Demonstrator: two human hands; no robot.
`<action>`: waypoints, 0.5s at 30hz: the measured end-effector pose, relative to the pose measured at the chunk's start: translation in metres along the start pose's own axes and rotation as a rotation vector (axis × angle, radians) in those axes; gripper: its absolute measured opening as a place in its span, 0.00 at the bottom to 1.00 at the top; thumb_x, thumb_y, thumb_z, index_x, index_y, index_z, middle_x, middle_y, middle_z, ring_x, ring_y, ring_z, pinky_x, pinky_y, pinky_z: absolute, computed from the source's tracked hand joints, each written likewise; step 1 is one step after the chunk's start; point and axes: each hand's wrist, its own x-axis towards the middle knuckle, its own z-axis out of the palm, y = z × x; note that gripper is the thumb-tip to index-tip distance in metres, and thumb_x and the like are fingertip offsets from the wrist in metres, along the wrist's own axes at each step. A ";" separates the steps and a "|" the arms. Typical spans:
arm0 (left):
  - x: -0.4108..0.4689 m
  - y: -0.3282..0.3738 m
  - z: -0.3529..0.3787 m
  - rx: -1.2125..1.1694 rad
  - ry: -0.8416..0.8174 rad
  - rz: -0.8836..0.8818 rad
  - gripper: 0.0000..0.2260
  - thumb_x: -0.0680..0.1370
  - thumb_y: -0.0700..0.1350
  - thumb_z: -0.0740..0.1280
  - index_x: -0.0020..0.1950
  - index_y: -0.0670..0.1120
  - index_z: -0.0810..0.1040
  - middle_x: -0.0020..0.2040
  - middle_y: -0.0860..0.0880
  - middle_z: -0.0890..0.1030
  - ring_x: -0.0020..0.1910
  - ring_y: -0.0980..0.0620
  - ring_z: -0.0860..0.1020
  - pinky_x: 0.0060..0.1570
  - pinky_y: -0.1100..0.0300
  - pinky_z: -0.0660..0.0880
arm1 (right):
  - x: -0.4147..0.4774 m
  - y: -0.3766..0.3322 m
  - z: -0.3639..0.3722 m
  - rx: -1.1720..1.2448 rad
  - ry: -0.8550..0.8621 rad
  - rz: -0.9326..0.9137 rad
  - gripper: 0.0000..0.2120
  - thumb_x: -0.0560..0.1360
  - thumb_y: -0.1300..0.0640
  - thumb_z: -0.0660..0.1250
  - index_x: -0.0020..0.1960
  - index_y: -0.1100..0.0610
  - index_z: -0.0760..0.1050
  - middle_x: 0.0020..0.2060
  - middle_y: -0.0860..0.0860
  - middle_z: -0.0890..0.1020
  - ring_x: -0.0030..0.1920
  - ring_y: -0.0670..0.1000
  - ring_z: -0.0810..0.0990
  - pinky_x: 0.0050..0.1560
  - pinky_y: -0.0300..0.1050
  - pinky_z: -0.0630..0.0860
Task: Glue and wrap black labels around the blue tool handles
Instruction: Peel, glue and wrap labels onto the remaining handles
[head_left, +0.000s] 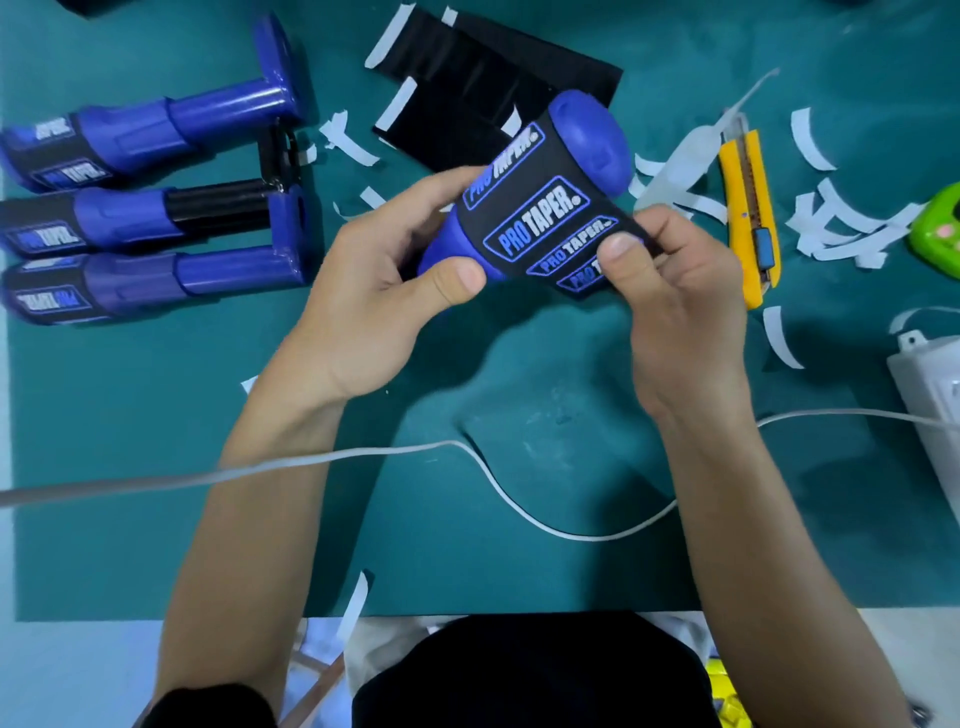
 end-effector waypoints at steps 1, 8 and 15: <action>-0.001 0.003 0.001 -0.053 -0.049 0.006 0.25 0.81 0.42 0.68 0.77 0.35 0.68 0.66 0.47 0.81 0.63 0.51 0.80 0.65 0.55 0.74 | 0.001 -0.004 0.004 0.069 -0.020 -0.051 0.03 0.79 0.57 0.69 0.46 0.51 0.80 0.37 0.44 0.82 0.38 0.46 0.77 0.44 0.42 0.76; 0.003 0.005 0.024 -0.722 -0.265 -0.214 0.25 0.80 0.59 0.66 0.61 0.37 0.76 0.48 0.41 0.83 0.42 0.46 0.81 0.47 0.55 0.79 | 0.004 -0.047 0.031 0.382 -0.219 -0.116 0.12 0.82 0.51 0.69 0.54 0.59 0.69 0.39 0.57 0.81 0.27 0.54 0.78 0.26 0.47 0.73; 0.013 -0.007 0.042 -0.612 0.028 -0.281 0.18 0.85 0.54 0.62 0.58 0.43 0.85 0.56 0.40 0.83 0.55 0.42 0.79 0.64 0.39 0.74 | 0.008 -0.091 0.035 0.076 -0.284 -0.125 0.15 0.84 0.59 0.62 0.39 0.51 0.78 0.28 0.40 0.79 0.26 0.40 0.75 0.26 0.36 0.71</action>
